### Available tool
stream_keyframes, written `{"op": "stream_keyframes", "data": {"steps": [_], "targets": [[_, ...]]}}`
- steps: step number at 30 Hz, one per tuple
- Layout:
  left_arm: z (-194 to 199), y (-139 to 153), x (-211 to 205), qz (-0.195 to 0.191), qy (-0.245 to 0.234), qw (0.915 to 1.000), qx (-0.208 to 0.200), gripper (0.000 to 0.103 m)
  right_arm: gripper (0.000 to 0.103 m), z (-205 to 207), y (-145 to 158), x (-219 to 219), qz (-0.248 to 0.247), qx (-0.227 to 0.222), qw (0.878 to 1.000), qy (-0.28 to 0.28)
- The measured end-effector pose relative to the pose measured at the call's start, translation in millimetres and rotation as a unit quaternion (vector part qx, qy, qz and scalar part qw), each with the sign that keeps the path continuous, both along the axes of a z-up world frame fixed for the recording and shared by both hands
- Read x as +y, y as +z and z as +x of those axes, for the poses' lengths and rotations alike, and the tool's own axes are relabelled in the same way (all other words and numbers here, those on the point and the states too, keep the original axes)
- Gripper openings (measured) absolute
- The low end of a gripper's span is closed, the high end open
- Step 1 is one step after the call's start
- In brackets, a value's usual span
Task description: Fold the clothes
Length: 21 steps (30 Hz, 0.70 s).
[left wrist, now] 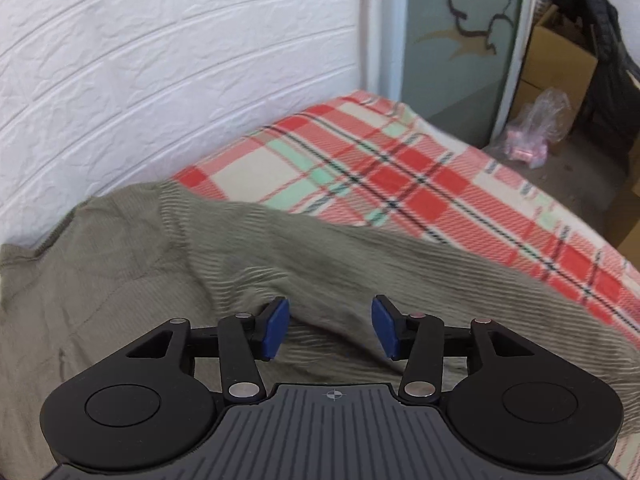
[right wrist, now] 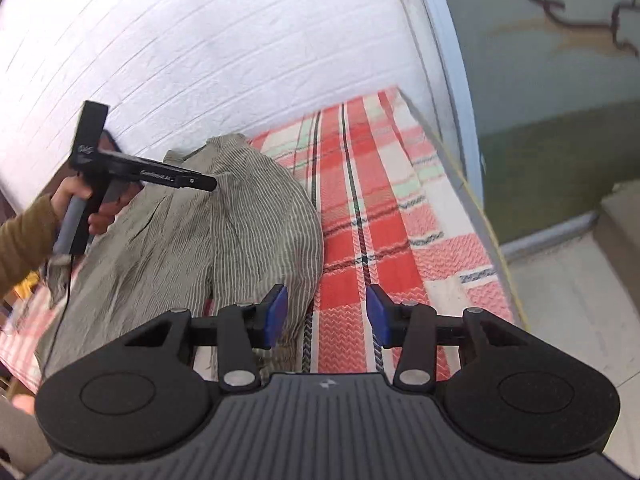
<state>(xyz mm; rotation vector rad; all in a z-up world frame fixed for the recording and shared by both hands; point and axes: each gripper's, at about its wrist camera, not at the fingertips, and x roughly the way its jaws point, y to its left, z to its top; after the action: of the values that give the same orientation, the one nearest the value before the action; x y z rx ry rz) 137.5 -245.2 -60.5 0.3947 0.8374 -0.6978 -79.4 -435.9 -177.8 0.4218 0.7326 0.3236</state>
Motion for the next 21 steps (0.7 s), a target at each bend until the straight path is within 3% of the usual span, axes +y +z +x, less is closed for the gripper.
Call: {"op": "stream_keyframes", "data": {"steps": [2,5,9,10,11,12,21], "targets": [[-8,-4,-12,0.004,-0.017,0.9998,0.001,0.064,0.049,15,-11,-2,0.043,0.018,0.999,0.009],[-18,-9,-28,0.015,-0.038,0.9992,-0.004,0.070,0.049,27,-15,6,0.058,0.026,0.997,0.035],[-11,-10,-39,0.018,-0.005,0.9997,-0.014,0.075,0.046,34,-25,20,0.061,0.036,0.996,0.060],[-6,-10,-41,0.021,0.010,0.9997,-0.012,0.076,0.037,36,-28,23,0.063,0.040,0.995,0.067],[0,-10,-43,0.024,0.027,0.9993,-0.009,0.076,0.009,38,-31,26,0.065,0.045,0.994,0.074],[6,-10,-45,0.028,0.040,0.9988,-0.004,0.076,0.007,38,-30,29,0.059,0.041,0.994,0.077],[52,-29,-79,0.039,0.109,0.9885,0.098,0.076,0.007,13,-2,46,-0.007,-0.015,0.994,0.103]]}}
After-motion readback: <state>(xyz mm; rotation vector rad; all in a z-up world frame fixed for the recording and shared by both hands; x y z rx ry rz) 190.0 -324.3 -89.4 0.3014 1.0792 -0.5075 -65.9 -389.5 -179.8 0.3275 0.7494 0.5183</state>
